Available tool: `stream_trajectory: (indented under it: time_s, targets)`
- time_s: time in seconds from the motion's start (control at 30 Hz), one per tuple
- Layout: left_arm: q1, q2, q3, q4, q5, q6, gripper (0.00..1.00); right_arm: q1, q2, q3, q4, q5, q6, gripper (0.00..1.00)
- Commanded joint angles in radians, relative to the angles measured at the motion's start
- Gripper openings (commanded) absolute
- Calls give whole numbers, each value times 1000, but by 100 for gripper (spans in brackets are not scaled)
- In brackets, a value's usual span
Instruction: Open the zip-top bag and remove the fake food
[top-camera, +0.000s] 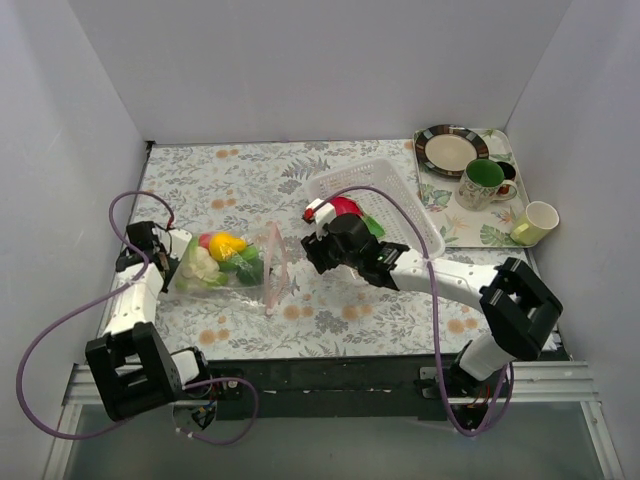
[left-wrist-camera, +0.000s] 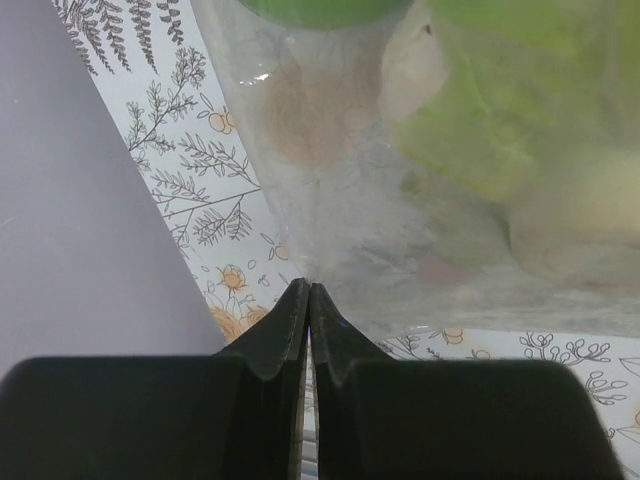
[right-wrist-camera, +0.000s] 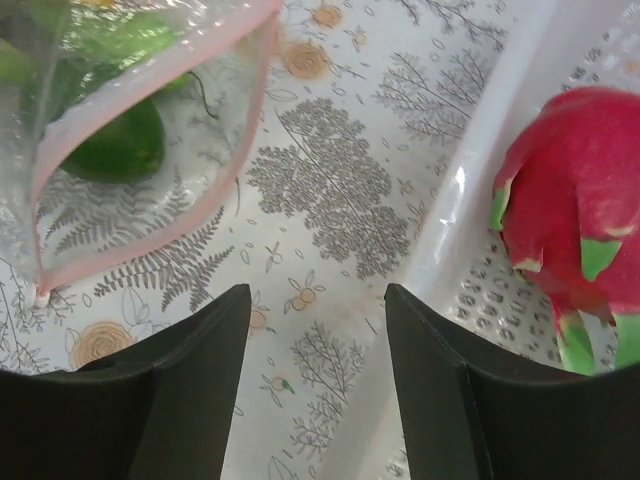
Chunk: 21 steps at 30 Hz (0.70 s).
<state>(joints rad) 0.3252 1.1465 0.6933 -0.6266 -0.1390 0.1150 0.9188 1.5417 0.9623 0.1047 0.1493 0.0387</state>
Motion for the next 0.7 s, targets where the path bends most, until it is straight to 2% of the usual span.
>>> stream_trajectory:
  time_s: [0.0,0.13,0.33,0.47,0.67]
  targets:
    - [3,77,70,45,12,-41,0,55,44,-7,130,-59,-37,64]
    - [-2,172,120,61,22,-80,0,72,124,47,161,-96,-74,66]
    - [-93,286,166,74,-10,-158,0,121,247,139,165,-91,-106,73]
    - [-188,311,166,82,-30,-198,0,135,310,187,174,-91,-100,76]
    - [-210,331,137,106,-36,-207,0,157,327,155,249,-119,-118,87]
